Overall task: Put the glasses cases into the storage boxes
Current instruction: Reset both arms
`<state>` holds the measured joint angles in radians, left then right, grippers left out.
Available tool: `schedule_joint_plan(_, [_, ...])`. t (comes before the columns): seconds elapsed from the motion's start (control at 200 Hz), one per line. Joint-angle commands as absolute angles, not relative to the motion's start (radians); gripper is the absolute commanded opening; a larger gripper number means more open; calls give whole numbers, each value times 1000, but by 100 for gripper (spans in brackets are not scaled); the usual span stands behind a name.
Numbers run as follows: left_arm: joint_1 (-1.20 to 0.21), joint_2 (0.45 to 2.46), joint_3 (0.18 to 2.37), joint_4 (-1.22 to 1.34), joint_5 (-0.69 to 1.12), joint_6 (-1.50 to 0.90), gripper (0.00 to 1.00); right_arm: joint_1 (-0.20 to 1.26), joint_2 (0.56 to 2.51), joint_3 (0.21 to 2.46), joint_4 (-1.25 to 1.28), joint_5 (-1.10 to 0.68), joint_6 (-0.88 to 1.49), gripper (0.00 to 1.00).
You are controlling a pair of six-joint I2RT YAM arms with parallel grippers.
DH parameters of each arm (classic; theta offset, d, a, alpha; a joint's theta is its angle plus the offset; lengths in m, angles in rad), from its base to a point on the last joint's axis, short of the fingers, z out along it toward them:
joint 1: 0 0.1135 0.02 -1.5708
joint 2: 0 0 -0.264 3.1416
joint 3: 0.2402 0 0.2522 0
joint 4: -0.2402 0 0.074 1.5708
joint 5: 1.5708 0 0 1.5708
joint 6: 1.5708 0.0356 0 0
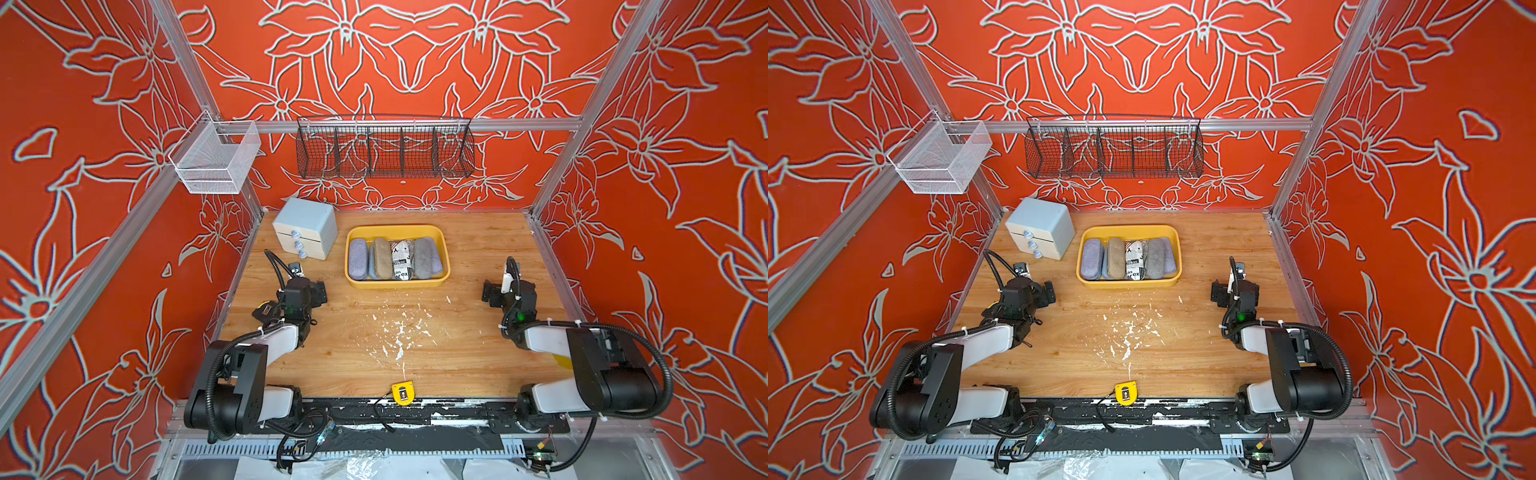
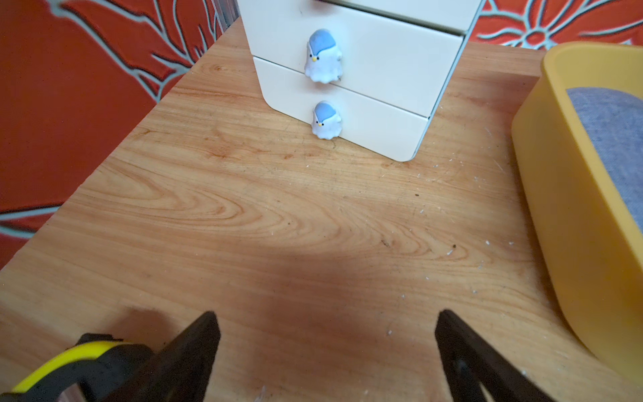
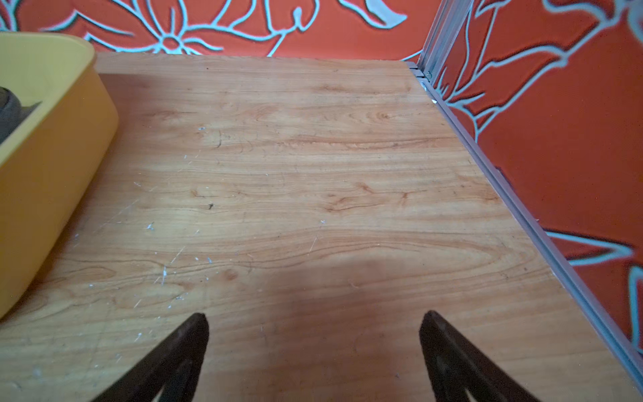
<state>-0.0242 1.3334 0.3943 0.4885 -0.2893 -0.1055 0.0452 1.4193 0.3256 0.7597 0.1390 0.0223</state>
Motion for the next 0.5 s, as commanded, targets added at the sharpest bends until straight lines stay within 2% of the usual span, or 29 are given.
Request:
schedule_joint_plan(0.0, [-17,1335,387,515,-285,-101,97,42,1416,321,803,117,-2,97])
schedule_joint_plan(0.495, [-17,1337,388,515,-285,-101,97,41,1413,324,791,117,-3,97])
